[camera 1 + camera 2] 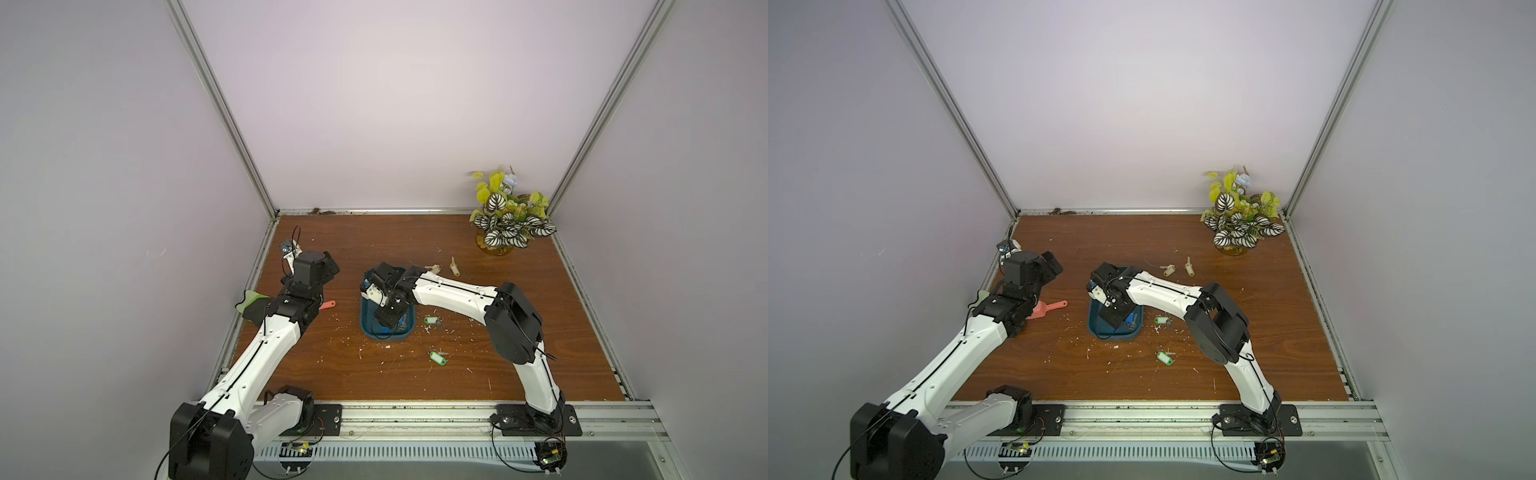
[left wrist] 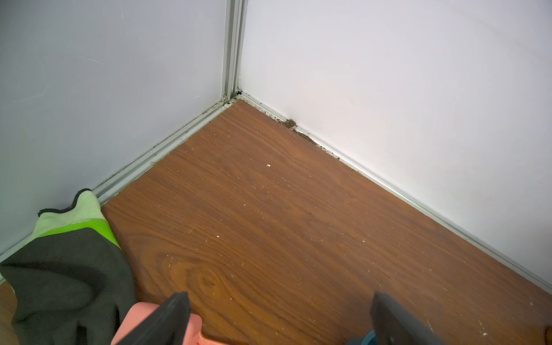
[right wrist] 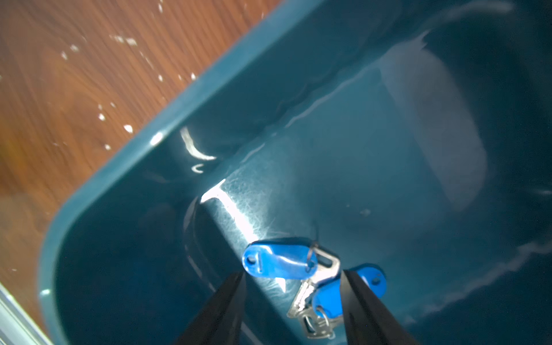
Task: Take the keys out of the storage box
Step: Pick up the key from the storage box.
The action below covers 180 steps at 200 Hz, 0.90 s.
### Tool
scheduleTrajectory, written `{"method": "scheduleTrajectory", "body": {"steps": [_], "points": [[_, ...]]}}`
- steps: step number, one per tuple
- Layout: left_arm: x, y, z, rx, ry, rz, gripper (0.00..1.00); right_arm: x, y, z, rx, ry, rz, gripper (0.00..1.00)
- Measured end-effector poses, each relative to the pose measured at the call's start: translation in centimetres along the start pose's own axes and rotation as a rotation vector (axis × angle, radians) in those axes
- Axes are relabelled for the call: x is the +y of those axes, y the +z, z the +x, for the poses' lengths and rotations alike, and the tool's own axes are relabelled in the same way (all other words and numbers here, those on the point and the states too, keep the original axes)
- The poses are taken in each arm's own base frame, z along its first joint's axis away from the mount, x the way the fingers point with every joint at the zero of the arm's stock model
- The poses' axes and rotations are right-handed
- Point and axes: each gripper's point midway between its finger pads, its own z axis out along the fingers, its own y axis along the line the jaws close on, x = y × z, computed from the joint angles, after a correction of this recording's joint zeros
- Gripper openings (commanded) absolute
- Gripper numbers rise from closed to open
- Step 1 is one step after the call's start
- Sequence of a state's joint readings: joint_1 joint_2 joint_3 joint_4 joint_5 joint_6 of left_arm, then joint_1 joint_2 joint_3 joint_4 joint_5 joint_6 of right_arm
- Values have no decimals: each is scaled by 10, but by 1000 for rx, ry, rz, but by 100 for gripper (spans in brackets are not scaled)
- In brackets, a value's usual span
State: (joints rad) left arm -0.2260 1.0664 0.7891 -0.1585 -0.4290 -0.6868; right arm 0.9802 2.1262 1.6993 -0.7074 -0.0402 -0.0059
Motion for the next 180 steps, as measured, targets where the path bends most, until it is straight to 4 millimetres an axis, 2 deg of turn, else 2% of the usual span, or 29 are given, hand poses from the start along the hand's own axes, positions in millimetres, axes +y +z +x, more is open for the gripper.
{"method": "scheduleTrajectory", "body": {"steps": [37, 135, 155, 180], "points": [[0, 0, 0, 0, 0, 0, 98, -3, 7, 5, 28, -3, 19, 53], [1, 1, 1, 1, 9, -5, 98, -9, 24, -2, 41, -3, 52, 37], [1, 1, 1, 3, 12, -7, 98, -9, 24, -2, 44, -3, 52, 31], [1, 2, 2, 5, 14, -8, 98, -9, 24, -1, 45, 0, 50, 13]]}}
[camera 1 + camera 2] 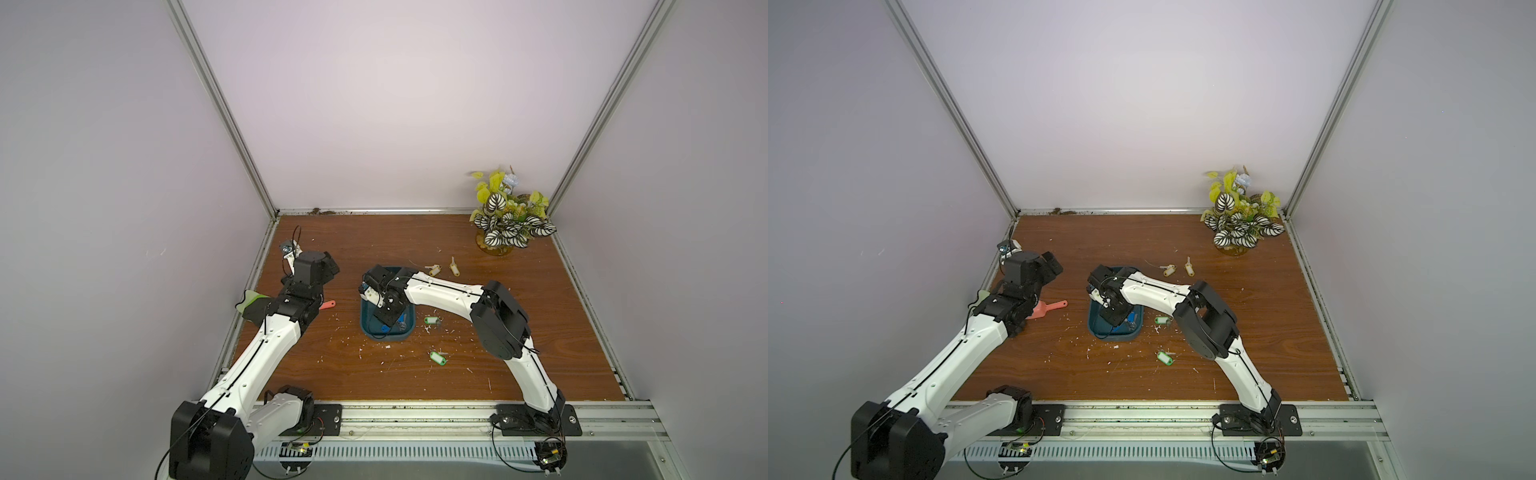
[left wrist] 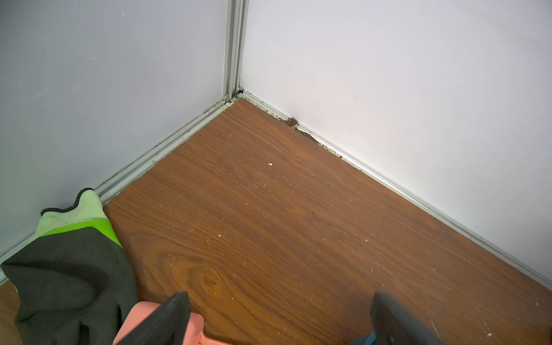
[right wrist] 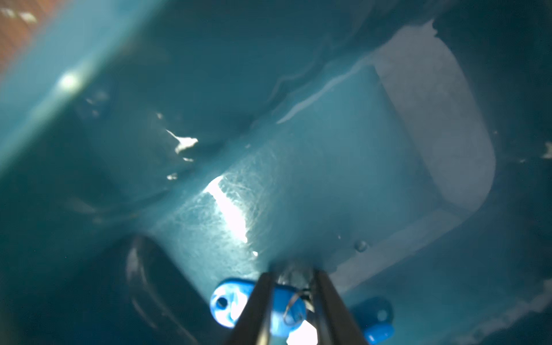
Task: Take the keys out of the storage box
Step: Pick up the key from the storage box.
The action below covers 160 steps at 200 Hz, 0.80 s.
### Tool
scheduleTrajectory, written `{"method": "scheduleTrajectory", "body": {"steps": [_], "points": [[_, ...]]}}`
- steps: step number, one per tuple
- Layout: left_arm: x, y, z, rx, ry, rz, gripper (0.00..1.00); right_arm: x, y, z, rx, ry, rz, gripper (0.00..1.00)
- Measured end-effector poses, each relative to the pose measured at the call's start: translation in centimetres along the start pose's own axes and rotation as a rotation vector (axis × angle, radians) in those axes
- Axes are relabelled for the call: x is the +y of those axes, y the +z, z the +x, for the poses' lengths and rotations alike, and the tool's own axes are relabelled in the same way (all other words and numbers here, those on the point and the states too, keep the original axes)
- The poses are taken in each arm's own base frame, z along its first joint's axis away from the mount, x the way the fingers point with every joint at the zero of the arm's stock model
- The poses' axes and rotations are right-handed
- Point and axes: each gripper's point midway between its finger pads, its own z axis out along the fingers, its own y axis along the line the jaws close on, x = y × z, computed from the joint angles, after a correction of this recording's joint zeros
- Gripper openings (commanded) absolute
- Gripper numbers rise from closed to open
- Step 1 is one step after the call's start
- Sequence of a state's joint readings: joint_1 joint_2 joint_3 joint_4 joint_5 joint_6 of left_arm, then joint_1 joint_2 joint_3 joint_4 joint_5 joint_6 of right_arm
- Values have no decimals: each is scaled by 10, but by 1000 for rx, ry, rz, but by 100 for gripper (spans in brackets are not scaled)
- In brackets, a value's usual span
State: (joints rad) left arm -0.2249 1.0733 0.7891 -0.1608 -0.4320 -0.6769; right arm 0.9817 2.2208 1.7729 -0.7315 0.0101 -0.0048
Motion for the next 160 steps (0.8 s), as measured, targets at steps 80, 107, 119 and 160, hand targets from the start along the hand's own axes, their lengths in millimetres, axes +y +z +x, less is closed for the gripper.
{"method": "scheduleTrajectory", "body": {"steps": [80, 107, 119, 160], "points": [[0, 0, 0, 0, 1, -1, 98, -3, -12, -15, -37, -3, 18, 0], [0, 0, 0, 0, 1, -1, 98, -5, -17, -23, -59, -4, 29, 0], [0, 0, 0, 0, 1, -1, 98, -7, -19, -24, -63, -4, 35, 0], [0, 0, 0, 1, 8, 0, 98, -5, -19, -19, -41, -16, 21, 10]]}}
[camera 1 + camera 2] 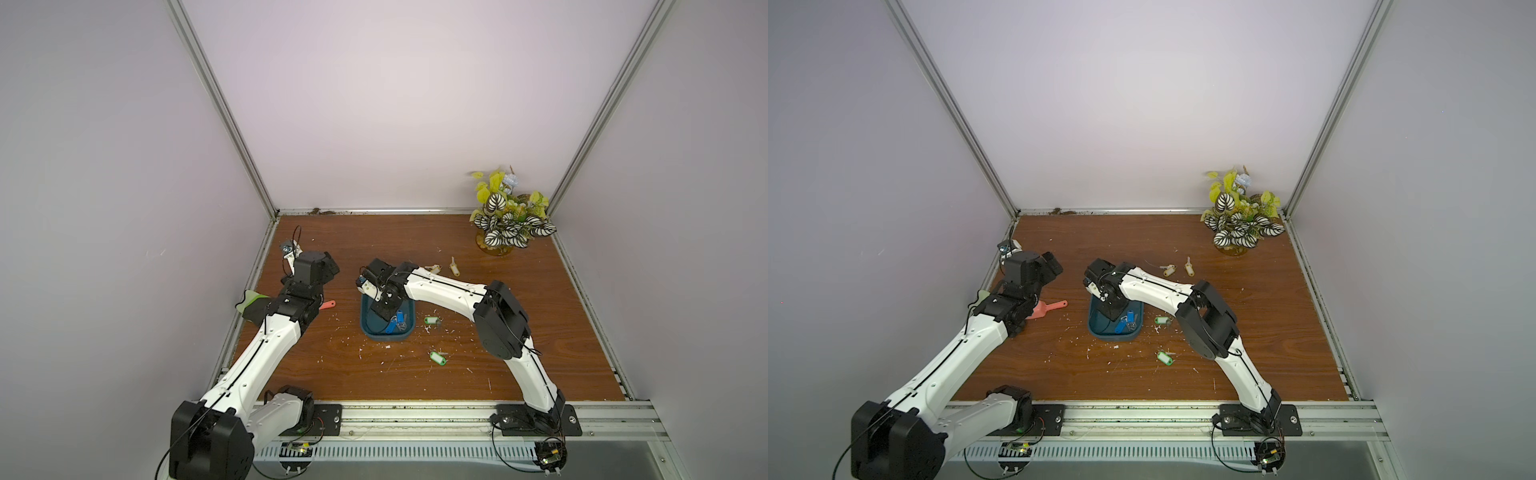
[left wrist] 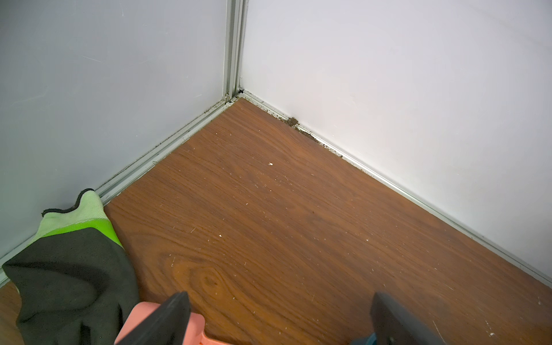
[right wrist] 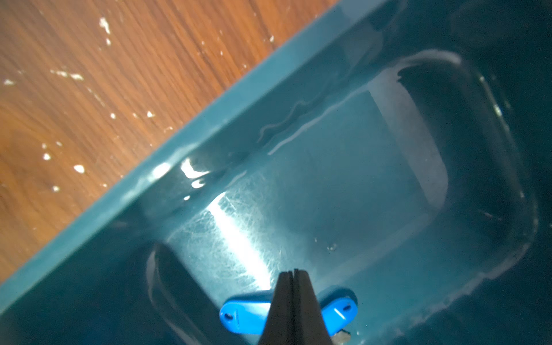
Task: Take the keys out of the storage box
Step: Pick up the key from the storage box.
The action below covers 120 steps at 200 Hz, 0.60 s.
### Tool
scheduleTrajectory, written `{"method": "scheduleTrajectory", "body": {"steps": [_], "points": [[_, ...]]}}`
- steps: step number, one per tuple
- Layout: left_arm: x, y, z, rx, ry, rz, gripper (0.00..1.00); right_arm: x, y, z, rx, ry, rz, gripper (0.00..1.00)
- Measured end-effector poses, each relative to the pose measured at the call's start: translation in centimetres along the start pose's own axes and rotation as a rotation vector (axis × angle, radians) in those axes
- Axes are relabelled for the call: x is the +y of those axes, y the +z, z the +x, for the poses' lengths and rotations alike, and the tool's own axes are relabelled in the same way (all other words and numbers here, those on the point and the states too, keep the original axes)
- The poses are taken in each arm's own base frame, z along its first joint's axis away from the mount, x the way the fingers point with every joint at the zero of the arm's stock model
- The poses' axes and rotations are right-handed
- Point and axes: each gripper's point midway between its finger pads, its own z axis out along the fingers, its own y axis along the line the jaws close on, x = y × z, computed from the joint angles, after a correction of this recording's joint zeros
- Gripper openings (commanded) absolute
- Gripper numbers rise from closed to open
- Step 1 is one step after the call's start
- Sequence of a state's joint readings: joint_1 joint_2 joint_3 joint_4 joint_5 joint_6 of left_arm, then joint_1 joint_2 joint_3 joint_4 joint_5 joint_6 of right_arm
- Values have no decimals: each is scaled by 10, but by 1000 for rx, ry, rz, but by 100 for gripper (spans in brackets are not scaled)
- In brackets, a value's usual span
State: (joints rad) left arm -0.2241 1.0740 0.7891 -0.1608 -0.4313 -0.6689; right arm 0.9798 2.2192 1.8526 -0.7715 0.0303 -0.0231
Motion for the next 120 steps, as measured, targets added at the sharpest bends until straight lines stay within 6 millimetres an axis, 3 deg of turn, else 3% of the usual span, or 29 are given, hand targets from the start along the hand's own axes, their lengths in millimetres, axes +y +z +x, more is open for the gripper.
{"method": "scheduleTrajectory", "body": {"steps": [22, 42, 76, 120], "points": [[-1, 0, 0, -1, 12, 6, 98, 6, -5, 4, 2, -6, -34, 33], [-3, 0, -1, -4, 24, 15, 98, 9, -20, 7, -7, -16, -55, 44], [-5, 8, 5, 12, 51, 13, 98, 11, -43, 9, -17, -12, -72, 54], [-5, 14, 13, 38, 73, 7, 98, 14, -27, 37, 76, -1, -82, 56]]}}
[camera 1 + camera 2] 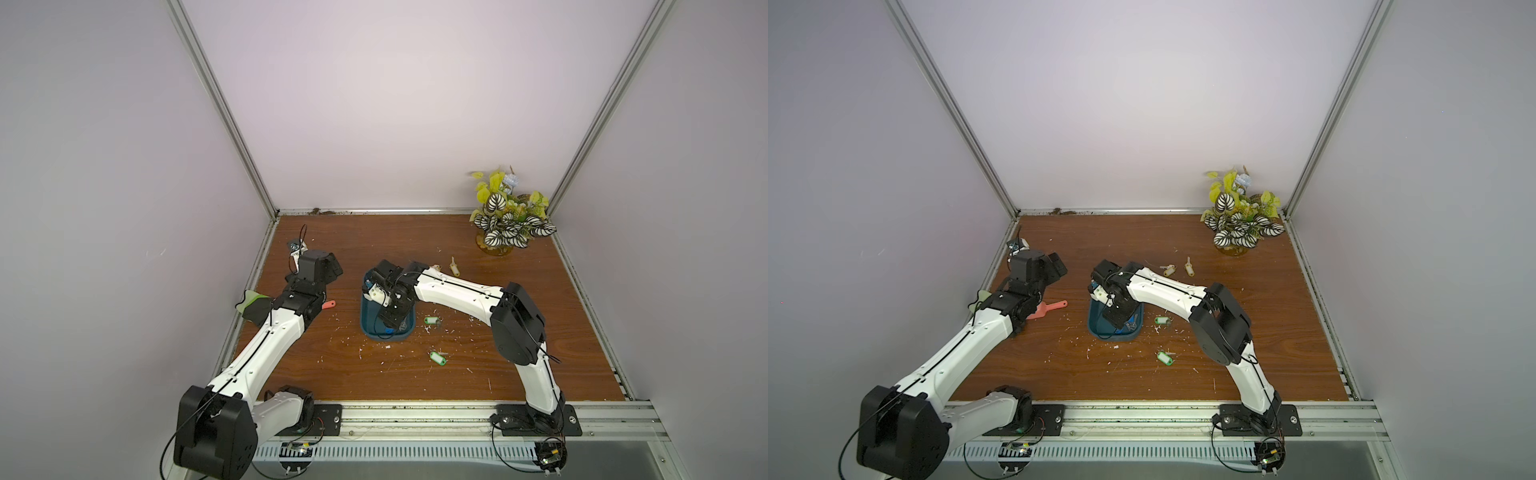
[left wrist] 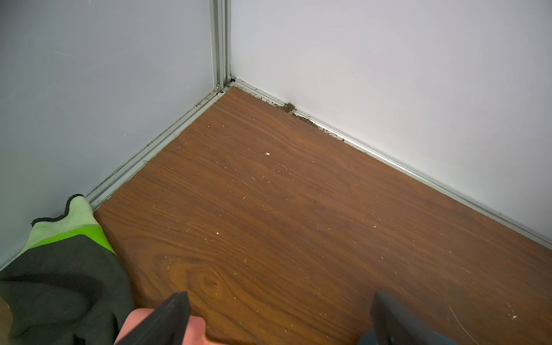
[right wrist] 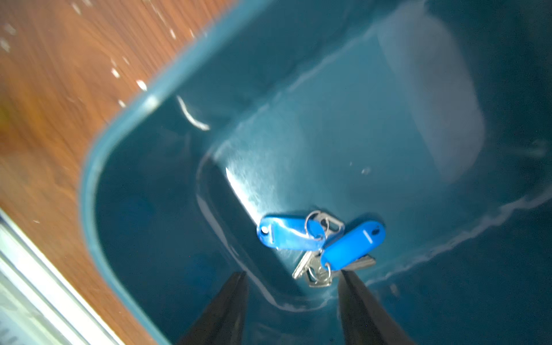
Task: Take the keys out of the storage box
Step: Pick up the key from the storage box.
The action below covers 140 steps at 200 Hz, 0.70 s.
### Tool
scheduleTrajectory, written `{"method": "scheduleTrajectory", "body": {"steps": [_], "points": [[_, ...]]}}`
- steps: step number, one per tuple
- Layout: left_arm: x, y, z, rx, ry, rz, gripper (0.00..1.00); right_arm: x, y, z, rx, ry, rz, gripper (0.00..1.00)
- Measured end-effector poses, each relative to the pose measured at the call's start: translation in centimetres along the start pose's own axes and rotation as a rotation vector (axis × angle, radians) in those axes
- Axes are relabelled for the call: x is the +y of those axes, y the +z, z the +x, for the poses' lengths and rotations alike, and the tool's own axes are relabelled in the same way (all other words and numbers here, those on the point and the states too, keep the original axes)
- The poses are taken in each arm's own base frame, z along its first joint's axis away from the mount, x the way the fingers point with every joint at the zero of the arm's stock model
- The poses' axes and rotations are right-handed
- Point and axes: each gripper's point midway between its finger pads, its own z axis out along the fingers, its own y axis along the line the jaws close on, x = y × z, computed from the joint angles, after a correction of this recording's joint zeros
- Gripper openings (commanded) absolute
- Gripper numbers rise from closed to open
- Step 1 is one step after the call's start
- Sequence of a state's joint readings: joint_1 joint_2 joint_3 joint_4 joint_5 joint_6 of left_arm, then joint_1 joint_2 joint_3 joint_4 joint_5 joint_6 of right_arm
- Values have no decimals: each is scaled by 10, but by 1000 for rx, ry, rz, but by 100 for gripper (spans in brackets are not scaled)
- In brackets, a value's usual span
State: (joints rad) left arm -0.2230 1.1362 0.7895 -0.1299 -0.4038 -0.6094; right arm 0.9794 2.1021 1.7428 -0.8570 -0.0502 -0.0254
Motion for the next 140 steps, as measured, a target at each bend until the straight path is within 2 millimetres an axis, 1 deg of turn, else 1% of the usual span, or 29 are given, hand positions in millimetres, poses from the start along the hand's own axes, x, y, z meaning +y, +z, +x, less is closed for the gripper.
{"method": "scheduleTrajectory", "body": {"steps": [37, 77, 119, 140], "points": [[0, -1, -1, -3, -1, 2, 98, 0, 9, 6, 30, 21, -1, 53], [0, -4, -4, -13, -1, 6, 98, -1, 33, 17, 77, 51, 1, 48], [0, -4, -4, -13, 1, 6, 98, -6, 35, 2, 16, 80, 23, 47], [0, -4, -4, -13, 1, 7, 98, -14, 38, -9, -27, 101, 34, 46]]}}
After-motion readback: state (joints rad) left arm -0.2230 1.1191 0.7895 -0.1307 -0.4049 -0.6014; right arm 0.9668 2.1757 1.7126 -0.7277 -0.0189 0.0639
